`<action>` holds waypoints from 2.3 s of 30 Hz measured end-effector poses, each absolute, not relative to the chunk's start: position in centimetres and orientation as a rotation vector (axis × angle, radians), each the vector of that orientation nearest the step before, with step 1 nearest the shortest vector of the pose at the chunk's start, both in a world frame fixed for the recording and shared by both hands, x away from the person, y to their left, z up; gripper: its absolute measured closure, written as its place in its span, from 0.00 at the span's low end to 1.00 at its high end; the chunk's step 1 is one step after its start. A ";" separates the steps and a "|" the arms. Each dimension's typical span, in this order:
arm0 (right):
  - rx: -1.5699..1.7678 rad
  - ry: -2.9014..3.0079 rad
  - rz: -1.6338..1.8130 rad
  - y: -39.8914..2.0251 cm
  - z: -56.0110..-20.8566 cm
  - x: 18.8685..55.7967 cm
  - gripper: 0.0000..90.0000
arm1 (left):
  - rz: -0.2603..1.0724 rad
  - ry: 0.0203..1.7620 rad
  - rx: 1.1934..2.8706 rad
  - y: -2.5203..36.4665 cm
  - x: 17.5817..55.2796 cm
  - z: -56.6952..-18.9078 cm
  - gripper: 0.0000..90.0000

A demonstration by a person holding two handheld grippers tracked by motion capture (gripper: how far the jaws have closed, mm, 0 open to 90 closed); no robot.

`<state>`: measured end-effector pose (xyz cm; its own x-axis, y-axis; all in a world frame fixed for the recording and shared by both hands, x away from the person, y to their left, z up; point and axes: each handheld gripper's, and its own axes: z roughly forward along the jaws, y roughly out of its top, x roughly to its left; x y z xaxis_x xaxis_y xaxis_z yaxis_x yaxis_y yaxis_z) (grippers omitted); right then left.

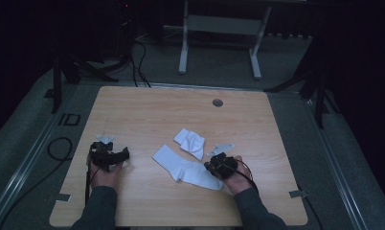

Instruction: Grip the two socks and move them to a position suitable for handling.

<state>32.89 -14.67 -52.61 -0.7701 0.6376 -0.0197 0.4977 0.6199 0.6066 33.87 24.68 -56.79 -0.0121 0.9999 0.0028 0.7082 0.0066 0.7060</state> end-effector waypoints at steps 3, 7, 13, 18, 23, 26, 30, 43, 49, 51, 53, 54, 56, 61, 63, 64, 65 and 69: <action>0.920 2.593 0.863 -13.5 -52.6 33.9 0.99 | 0.735 1.771 1.754 24.7 33.9 -56.8 0.16; 0.948 2.573 0.875 -12.3 -52.8 35.4 0.97 | 0.735 1.770 1.750 24.7 33.9 -56.8 0.16; 0.973 2.573 0.808 -11.4 -54.0 36.8 0.96 | 0.735 1.768 1.751 24.7 33.9 -56.8 0.16; 0.985 2.583 0.804 -12.2 -54.3 37.0 0.97 | 0.735 1.767 1.751 24.6 33.9 -56.8 0.16; 1.015 2.578 0.803 -13.7 -54.3 36.9 0.97 | 0.735 1.767 1.751 24.6 33.9 -56.8 0.16; 1.043 2.571 0.812 -14.8 -54.3 36.7 0.96 | 0.735 1.767 1.751 24.6 33.9 -56.8 0.16; 1.043 2.572 0.801 -16.2 -54.3 36.4 0.96 | 0.735 1.767 1.752 24.6 33.9 -56.8 0.16; 1.076 2.545 0.752 -18.2 -53.0 36.9 0.76 | 0.735 1.768 1.751 24.6 33.9 -56.8 0.16; 1.101 2.494 0.747 -17.4 -52.1 38.7 0.71 | 0.734 1.766 1.754 24.6 33.9 -56.8 0.16; 1.114 2.487 0.731 -17.1 -52.3 39.4 0.69 | 0.733 1.764 1.755 24.6 33.9 -56.8 0.16; 1.130 2.490 0.724 -16.9 -52.6 40.0 0.68 | 0.732 1.764 1.755 24.6 33.9 -56.8 0.16; 1.136 2.501 0.722 -16.7 -52.8 40.2 0.68 | 0.732 1.763 1.756 24.6 33.9 -56.8 0.16; 1.141 2.516 0.704 -16.4 -53.3 40.5 0.73 | 0.732 1.762 1.757 24.6 33.9 -56.8 0.16; 1.119 2.502 0.722 -16.3 -53.1 40.3 0.94 | 0.731 1.762 1.758 24.6 33.9 -56.8 0.16; 1.112 2.492 0.735 -16.4 -52.6 40.1 0.94 | 0.732 1.762 1.758 24.6 33.9 -56.8 0.16; 1.111 2.488 0.741 -16.5 -52.4 40.1 0.95 | 0.732 1.762 1.757 24.6 33.9 -56.8 0.16; 1.107 2.483 0.744 -16.6 -52.2 40.0 0.95 | 0.731 1.762 1.758 24.6 33.9 -56.8 0.16; 1.109 2.485 0.742 -16.8 -51.9 40.0 0.94 | 0.732 1.762 1.758 24.6 33.9 -56.8 0.16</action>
<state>39.99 -16.82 -51.89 -0.6475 0.7582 -0.0767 0.5921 0.5638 0.5759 33.94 24.62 -56.81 -0.0027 1.0000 0.0006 0.7064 0.0015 0.7078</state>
